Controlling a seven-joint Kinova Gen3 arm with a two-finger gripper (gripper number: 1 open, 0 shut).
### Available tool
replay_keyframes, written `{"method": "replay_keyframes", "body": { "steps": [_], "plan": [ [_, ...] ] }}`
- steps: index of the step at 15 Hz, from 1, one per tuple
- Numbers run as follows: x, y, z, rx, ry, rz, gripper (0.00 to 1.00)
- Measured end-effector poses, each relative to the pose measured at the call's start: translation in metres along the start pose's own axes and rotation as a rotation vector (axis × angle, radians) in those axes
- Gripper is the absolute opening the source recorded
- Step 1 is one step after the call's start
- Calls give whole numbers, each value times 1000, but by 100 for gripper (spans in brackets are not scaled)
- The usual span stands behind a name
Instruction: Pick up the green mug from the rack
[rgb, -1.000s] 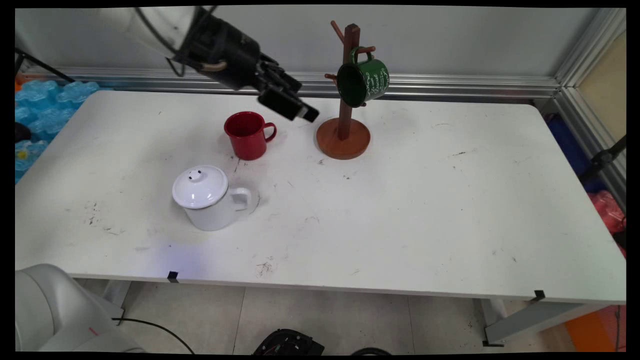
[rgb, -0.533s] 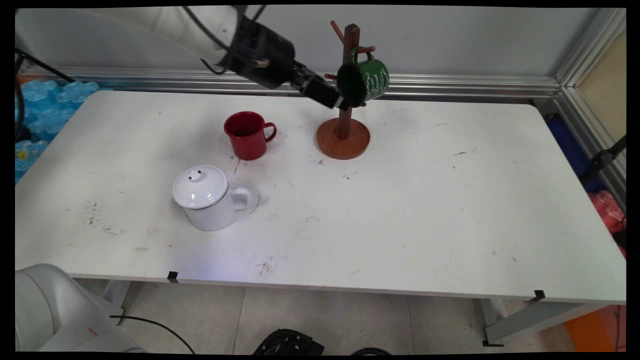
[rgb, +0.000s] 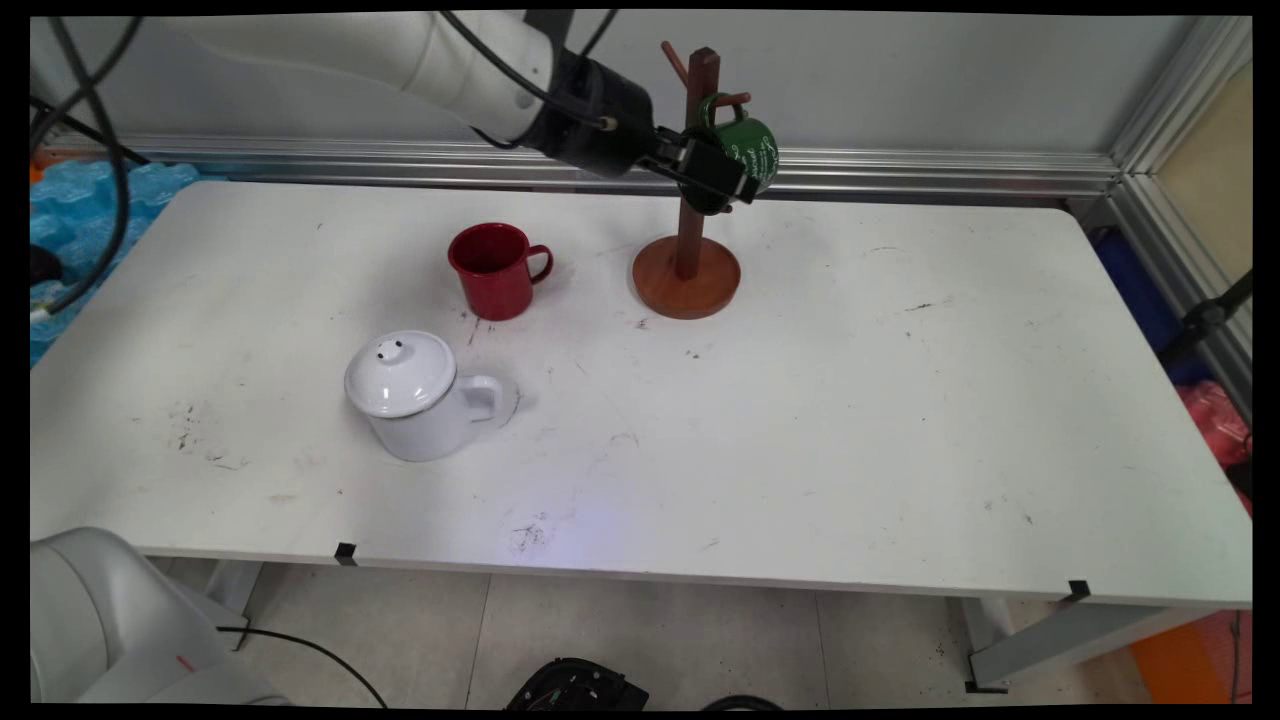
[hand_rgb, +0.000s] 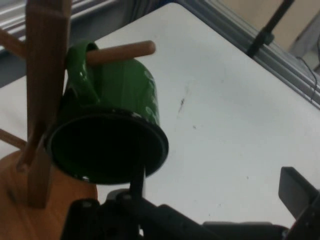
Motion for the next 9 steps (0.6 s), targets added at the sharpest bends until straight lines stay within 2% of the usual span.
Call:
{"method": "replay_keyframes", "body": {
  "steps": [9],
  "plan": [
    [3, -3, 35, 30, 62, -143, 100]
  ]
}}
